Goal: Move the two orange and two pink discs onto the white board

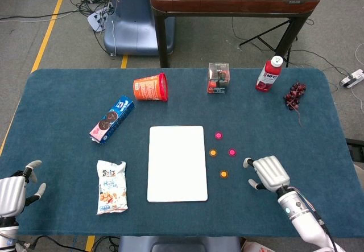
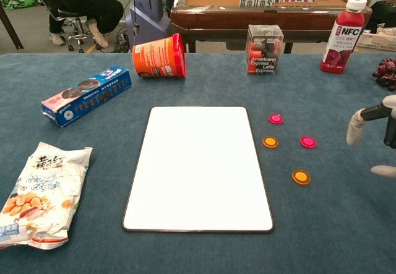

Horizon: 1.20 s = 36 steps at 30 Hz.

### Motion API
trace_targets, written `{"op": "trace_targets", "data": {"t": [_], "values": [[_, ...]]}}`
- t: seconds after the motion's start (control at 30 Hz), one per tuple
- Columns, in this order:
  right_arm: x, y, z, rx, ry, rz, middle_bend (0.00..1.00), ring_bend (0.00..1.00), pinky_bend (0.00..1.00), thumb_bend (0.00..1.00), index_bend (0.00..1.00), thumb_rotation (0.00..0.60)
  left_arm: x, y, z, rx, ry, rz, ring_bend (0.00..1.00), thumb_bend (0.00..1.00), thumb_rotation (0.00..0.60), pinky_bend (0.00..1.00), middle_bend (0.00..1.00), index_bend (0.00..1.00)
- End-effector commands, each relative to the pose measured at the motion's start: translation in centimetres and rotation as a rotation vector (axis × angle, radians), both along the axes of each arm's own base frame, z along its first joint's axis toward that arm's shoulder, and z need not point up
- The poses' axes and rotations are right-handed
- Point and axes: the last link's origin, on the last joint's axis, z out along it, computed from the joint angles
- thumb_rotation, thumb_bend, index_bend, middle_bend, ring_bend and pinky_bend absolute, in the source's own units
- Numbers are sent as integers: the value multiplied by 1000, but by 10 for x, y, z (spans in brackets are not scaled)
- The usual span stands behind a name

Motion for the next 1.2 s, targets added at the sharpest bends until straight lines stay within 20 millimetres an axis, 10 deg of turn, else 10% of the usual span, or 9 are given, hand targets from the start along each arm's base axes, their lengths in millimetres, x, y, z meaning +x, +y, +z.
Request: {"op": "trace_targets", "data": {"t": [0.03, 1.2], "values": [[6, -3, -9, 20, 3, 3, 1000, 1000, 1000, 213, 364, 600, -1, -1, -1, -1, -3, 3, 532, 295, 600, 734, 575, 344], [29, -26, -64, 104, 3, -17, 1000, 1000, 1000, 253, 364, 600, -9, -7, -5, -9, -20, 29, 532, 295, 600, 734, 575, 343]]}}
